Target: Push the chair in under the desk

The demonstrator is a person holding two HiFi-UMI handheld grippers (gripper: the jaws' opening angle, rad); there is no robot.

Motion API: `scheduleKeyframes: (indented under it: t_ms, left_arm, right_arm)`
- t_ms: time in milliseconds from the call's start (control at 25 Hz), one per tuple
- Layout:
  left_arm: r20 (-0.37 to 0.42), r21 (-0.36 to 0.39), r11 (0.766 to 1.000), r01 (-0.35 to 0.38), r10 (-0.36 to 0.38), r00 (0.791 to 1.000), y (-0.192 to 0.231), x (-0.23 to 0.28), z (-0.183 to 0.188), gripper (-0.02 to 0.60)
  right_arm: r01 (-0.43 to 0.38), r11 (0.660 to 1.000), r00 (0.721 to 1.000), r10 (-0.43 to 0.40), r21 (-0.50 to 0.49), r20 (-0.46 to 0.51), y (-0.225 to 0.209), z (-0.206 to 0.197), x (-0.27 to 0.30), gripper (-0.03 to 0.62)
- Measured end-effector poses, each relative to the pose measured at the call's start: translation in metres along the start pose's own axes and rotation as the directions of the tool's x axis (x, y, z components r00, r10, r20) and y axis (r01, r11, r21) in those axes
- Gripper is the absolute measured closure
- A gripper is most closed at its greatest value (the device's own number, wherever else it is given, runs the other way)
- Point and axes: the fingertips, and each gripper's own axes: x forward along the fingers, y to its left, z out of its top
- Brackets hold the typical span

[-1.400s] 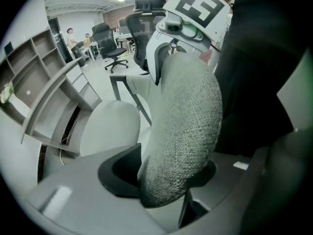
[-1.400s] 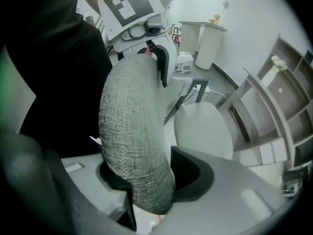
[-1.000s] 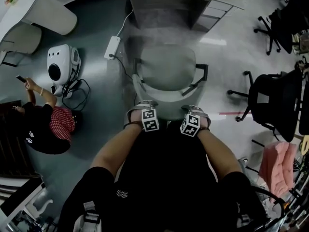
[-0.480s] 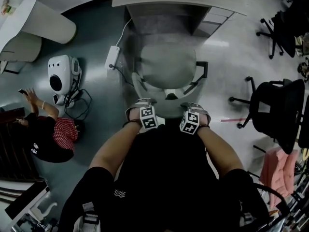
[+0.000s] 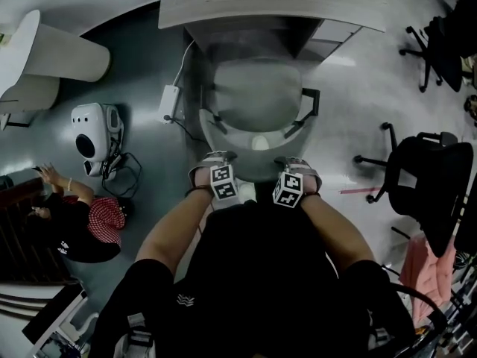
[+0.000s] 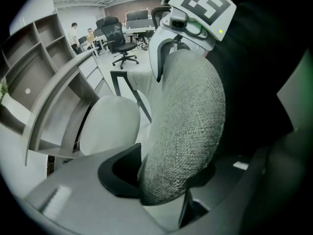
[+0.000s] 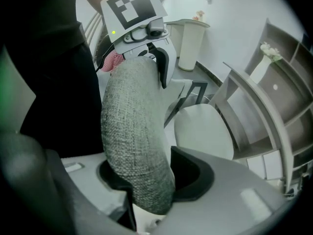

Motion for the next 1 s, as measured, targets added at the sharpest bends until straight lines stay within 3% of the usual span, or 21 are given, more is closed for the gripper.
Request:
scheduleKeyframes:
  t_ms: [560, 1000]
  left_arm:
    - [-0.008, -0.047, 0.999, -0.006, 0.006, 1.0, 0.104, -0.001, 0.012, 0.371]
    - [-0.007, -0.051, 0.999, -0.011, 0.01, 1.0, 0.179, -0.006, 0.011, 0.365]
  right_arm:
    - [-0.01, 0.998, 1.0, 0.011, -0.055, 0.017, -0.111, 0.011, 0.001, 0.414]
    - [-0.019, 0.999, 0.999, 0.02, -0.04, 0.026, -0.179, 0.03, 0.006, 0.414]
